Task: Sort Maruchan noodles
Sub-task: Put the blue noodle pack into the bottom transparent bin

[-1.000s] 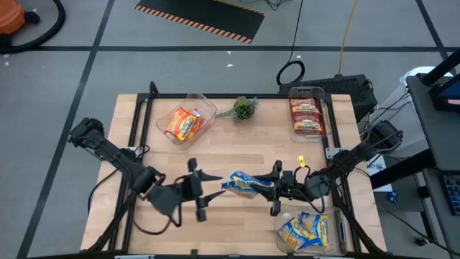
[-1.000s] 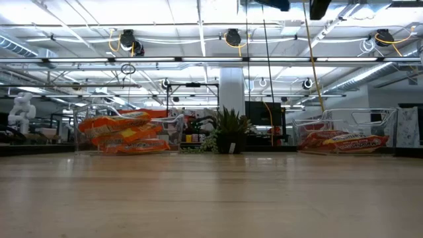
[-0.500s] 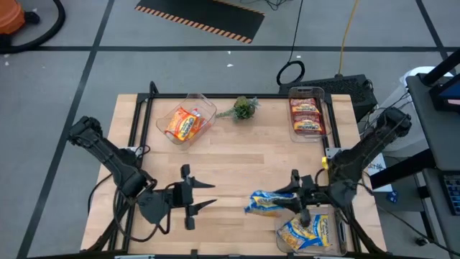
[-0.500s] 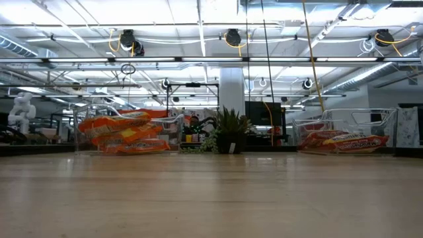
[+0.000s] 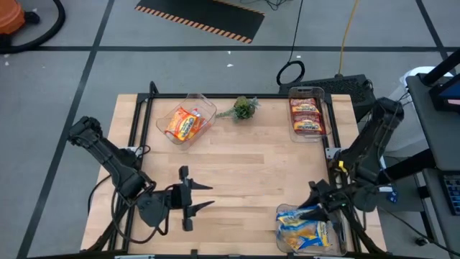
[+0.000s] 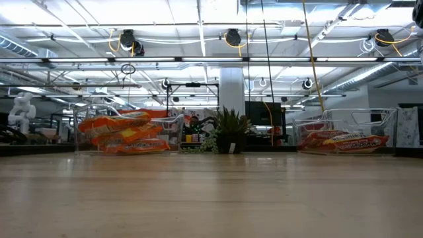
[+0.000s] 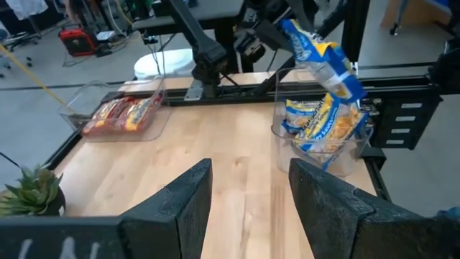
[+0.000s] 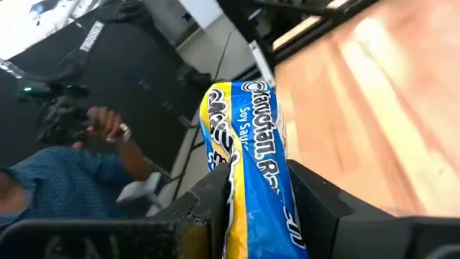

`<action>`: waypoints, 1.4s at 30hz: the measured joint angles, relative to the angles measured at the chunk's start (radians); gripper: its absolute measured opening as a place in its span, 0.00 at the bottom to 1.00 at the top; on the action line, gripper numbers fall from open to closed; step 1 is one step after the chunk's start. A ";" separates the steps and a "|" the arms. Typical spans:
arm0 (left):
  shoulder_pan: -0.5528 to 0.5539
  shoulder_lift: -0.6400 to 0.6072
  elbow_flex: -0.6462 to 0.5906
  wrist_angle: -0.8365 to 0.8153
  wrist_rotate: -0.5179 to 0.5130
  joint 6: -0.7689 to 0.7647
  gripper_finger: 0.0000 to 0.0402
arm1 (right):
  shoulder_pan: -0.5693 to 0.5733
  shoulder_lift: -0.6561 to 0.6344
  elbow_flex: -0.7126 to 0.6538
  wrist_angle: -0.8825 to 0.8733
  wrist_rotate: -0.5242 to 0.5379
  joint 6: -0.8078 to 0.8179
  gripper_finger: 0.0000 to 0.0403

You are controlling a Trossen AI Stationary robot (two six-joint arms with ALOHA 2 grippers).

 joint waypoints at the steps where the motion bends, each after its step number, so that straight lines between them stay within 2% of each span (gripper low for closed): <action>1: 0.004 0.000 0.000 0.000 0.000 0.000 0.48 | 0.012 -0.004 0.000 -0.012 0.000 0.018 0.27; 8: 0.027 0.000 0.000 -0.002 0.000 0.000 0.48 | 0.079 -0.004 0.000 -0.172 -0.005 0.213 0.27; 12: 0.040 0.000 0.000 -0.002 0.000 0.004 0.48 | 0.105 -0.004 0.000 -0.253 -0.028 0.240 0.28; 15: 0.052 0.000 0.000 -0.007 0.000 0.006 0.48 | 0.118 -0.004 0.000 -0.288 -0.025 0.179 0.28; 21: 0.071 0.000 0.000 -0.046 0.003 0.006 0.48 | 0.133 0.008 0.000 -0.334 -0.021 -0.044 0.28; 26: 0.087 0.000 0.000 -0.062 0.003 0.006 0.48 | 0.132 0.007 -0.024 -0.338 0.029 -0.136 0.28; 34: 0.120 0.000 0.000 -0.084 0.011 0.008 0.48 | 0.132 0.008 -0.108 -0.339 0.055 -0.183 0.30; 42: 0.136 0.000 0.000 -0.121 0.048 0.016 0.48 | 0.132 0.007 -0.143 -0.312 0.057 -0.180 0.42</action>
